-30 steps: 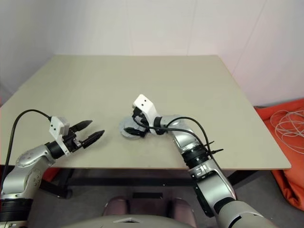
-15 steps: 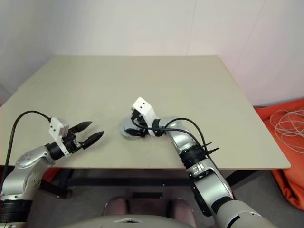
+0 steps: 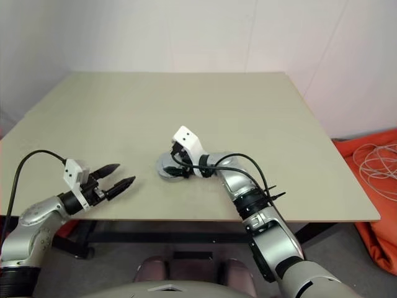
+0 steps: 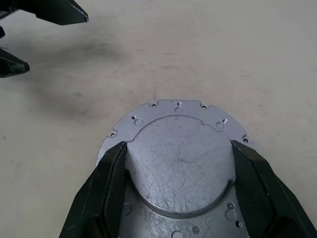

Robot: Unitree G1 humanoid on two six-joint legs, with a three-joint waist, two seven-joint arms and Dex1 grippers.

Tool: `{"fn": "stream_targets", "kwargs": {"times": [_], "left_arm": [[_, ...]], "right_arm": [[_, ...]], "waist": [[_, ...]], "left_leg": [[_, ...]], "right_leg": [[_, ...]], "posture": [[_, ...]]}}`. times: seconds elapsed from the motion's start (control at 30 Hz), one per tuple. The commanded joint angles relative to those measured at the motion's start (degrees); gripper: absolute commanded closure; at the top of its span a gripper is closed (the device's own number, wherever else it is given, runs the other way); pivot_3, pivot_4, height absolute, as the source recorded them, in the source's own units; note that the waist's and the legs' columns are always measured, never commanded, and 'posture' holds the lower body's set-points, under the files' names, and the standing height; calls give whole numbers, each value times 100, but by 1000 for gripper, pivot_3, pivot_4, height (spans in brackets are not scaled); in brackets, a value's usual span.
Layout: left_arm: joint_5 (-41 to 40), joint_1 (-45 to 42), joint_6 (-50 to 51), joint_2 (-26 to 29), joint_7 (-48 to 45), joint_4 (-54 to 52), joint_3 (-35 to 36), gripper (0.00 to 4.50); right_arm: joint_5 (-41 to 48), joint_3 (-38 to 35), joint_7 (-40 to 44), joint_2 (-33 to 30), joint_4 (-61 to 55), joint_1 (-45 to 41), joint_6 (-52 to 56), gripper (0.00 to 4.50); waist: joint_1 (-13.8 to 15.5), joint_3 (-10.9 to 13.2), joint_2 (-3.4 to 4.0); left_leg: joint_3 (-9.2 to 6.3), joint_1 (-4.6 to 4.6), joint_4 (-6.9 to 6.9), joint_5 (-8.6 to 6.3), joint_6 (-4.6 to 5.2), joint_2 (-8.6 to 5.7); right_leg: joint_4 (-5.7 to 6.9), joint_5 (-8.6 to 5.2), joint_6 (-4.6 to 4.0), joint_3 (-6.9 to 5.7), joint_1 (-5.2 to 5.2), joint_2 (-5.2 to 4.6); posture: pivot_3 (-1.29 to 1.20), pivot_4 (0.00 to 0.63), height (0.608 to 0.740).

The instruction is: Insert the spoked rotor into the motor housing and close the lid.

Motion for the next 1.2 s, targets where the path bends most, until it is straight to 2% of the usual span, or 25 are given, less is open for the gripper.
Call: {"fn": "stream_targets", "kwargs": {"times": [0.03,0.5,0.7,0.83,1.2], "left_arm": [[-85,-68,-41,31,-18,-213,119,0],[-53,-236,-30,-8,-9,-177,16,0],[-44,-345,35,-54,56,-157,6,0],[-45,-344,81,-26,42,-128,29,0],[-67,-312,180,14,10,-149,83,0]], "right_arm": [[-98,61,-27,-17,41,-160,-43,1394],[-282,139,-213,84,396,-284,201,1394],[-369,246,-145,-41,535,-331,470,1394],[-352,243,-158,-107,526,-354,548,1394],[-235,16,-266,-74,725,-591,819,1394]], "waist": [[-2,0,0],[-7,0,-1],[-7,0,0],[-3,1,2],[4,1,2]], "left_leg": [[0,0,0,0,0,0],[0,20,0,0,-1,0],[0,52,0,1,-1,-1],[0,99,-6,0,-1,-3],[-1,97,-9,0,0,-4]], "right_leg": [[0,0,0,0,2,0],[0,-1,2,1,22,0],[0,-1,2,1,34,0],[-17,-3,5,1,81,0],[-27,-3,6,1,87,-1]], "posture": [[0,0,740],[0,0,740],[0,0,740],[0,0,740],[0,0,740]]}}
